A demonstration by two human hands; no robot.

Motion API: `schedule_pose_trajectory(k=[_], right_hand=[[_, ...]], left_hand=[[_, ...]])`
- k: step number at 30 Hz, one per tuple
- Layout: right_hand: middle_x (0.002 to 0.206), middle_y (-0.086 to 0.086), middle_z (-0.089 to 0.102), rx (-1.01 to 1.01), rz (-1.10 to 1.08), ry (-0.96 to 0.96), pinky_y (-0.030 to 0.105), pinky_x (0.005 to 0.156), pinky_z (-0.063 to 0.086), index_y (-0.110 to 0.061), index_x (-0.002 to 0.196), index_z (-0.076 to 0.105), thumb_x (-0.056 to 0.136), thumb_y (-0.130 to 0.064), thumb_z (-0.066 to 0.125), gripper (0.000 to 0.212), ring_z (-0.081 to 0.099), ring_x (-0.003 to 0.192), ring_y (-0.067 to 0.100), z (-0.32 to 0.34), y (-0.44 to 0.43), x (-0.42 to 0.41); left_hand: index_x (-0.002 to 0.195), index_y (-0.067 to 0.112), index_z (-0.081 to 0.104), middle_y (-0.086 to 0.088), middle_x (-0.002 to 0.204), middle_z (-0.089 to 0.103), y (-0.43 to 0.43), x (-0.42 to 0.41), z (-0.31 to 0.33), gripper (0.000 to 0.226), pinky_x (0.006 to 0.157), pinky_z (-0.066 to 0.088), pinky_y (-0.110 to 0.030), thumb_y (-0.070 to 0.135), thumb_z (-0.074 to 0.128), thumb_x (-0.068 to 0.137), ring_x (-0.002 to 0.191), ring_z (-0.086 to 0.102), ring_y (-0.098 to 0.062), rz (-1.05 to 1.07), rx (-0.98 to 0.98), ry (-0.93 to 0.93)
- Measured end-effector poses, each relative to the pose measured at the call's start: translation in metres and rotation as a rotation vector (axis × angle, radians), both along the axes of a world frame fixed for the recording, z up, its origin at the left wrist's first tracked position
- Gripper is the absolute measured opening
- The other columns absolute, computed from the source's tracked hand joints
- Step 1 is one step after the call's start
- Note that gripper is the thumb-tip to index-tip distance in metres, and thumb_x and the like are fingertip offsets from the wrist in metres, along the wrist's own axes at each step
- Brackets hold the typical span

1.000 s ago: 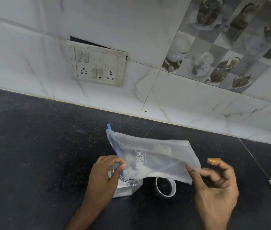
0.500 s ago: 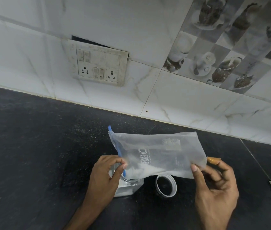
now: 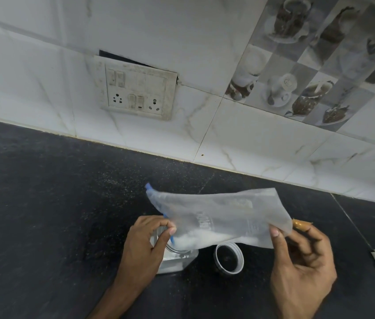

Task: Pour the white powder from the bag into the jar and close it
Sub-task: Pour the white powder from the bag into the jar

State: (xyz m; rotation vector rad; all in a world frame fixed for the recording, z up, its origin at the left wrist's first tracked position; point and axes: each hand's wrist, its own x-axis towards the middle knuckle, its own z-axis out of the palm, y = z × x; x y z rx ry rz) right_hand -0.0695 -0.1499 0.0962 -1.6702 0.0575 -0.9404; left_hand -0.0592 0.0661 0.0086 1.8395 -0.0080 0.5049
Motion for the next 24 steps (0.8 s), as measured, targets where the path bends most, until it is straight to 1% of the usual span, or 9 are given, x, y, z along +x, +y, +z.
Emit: schedule_pose_trajectory(k=[2, 4, 6, 10, 13, 14, 17, 21, 24], right_hand=[[0.087, -0.015, 0.077, -0.014, 0.002, 0.006, 0.036, 0.092, 0.055, -0.03, 0.099, 0.063, 0.076, -0.009, 0.077, 0.034, 0.07, 0.086, 0.01, 0.0007, 0.0011, -0.0002], [0.087, -0.013, 0.077, -0.046, 0.015, 0.021, 0.051, 0.101, 0.051, -0.029, 0.1, 0.063, 0.076, -0.01, 0.077, 0.034, 0.071, 0.09, 0.021, -0.0005, 0.0028, -0.0009], [0.088, -0.013, 0.077, -0.046, 0.006, 0.017, 0.061, 0.103, 0.046, -0.029, 0.1, 0.063, 0.076, -0.01, 0.077, 0.034, 0.069, 0.091, 0.029, -0.0014, 0.0022, -0.0004], [0.088, -0.012, 0.077, -0.029, 0.011, 0.004, 0.062, 0.103, 0.046, -0.028, 0.1, 0.065, 0.076, -0.012, 0.078, 0.032, 0.07, 0.091, 0.027, -0.0001, 0.0001, 0.0022], [0.088, -0.016, 0.077, -0.012, 0.01, -0.002, 0.056, 0.098, 0.051, -0.028, 0.099, 0.064, 0.075, -0.011, 0.077, 0.032, 0.071, 0.087, 0.011, -0.0006, 0.0009, 0.0016], [0.088, -0.014, 0.077, -0.021, 0.018, 0.006, 0.056, 0.098, 0.051, -0.028, 0.099, 0.065, 0.076, -0.011, 0.077, 0.032, 0.071, 0.086, 0.009, -0.0009, 0.0015, 0.0017], [0.089, -0.014, 0.077, -0.056, 0.017, 0.021, 0.062, 0.101, 0.047, -0.025, 0.101, 0.065, 0.076, -0.009, 0.077, 0.032, 0.071, 0.086, 0.015, -0.0018, -0.0013, 0.003], [0.088, -0.016, 0.077, -0.058, 0.007, 0.005, 0.063, 0.102, 0.046, -0.026, 0.102, 0.065, 0.076, -0.011, 0.077, 0.032, 0.069, 0.094, 0.036, 0.0002, -0.003, 0.0039], [0.089, -0.016, 0.077, -0.072, 0.005, 0.0, 0.062, 0.101, 0.047, -0.027, 0.101, 0.065, 0.076, -0.012, 0.077, 0.032, 0.07, 0.094, 0.037, 0.0002, -0.0004, 0.003]], left_hand=[[0.079, 0.046, 0.062, 0.033, 0.103, 0.064, 0.0003, -0.0004, -0.0001, 0.007, 0.088, 0.048, -0.021, 0.05, 0.056, 0.082, 0.1, 0.059, 0.004, 0.001, 0.0, 0.003], [0.079, 0.046, 0.063, 0.031, 0.104, 0.064, 0.0005, -0.0004, -0.0009, 0.009, 0.088, 0.05, -0.029, 0.05, 0.055, 0.082, 0.1, 0.058, 0.003, 0.001, 0.007, 0.0], [0.08, 0.045, 0.063, 0.03, 0.104, 0.065, 0.0001, -0.0001, -0.002, 0.01, 0.088, 0.051, -0.033, 0.05, 0.056, 0.083, 0.101, 0.058, 0.002, 0.001, 0.009, -0.003], [0.078, 0.045, 0.064, 0.03, 0.103, 0.065, 0.0004, -0.0005, -0.0013, 0.009, 0.087, 0.051, -0.03, 0.049, 0.057, 0.082, 0.101, 0.059, 0.002, 0.002, -0.003, -0.003], [0.079, 0.046, 0.063, 0.032, 0.104, 0.065, 0.0004, 0.0003, -0.0006, 0.008, 0.087, 0.048, -0.024, 0.049, 0.057, 0.081, 0.1, 0.059, 0.003, 0.003, 0.0, -0.001], [0.078, 0.047, 0.063, 0.033, 0.104, 0.064, 0.0007, 0.0001, -0.0009, 0.007, 0.087, 0.048, -0.024, 0.049, 0.057, 0.081, 0.1, 0.059, 0.003, 0.005, 0.002, 0.0], [0.078, 0.048, 0.062, 0.034, 0.103, 0.064, 0.0006, 0.0004, -0.0015, 0.007, 0.086, 0.05, -0.026, 0.05, 0.057, 0.081, 0.099, 0.059, 0.003, 0.004, 0.004, 0.0], [0.083, 0.049, 0.065, 0.032, 0.101, 0.065, 0.0007, 0.0005, -0.0027, 0.008, 0.087, 0.049, -0.027, 0.049, 0.058, 0.082, 0.099, 0.059, 0.001, 0.002, -0.007, 0.003], [0.08, 0.048, 0.066, 0.031, 0.103, 0.065, 0.0007, 0.0011, -0.0037, 0.009, 0.087, 0.051, -0.031, 0.05, 0.057, 0.082, 0.1, 0.059, 0.001, 0.006, 0.001, 0.003]])
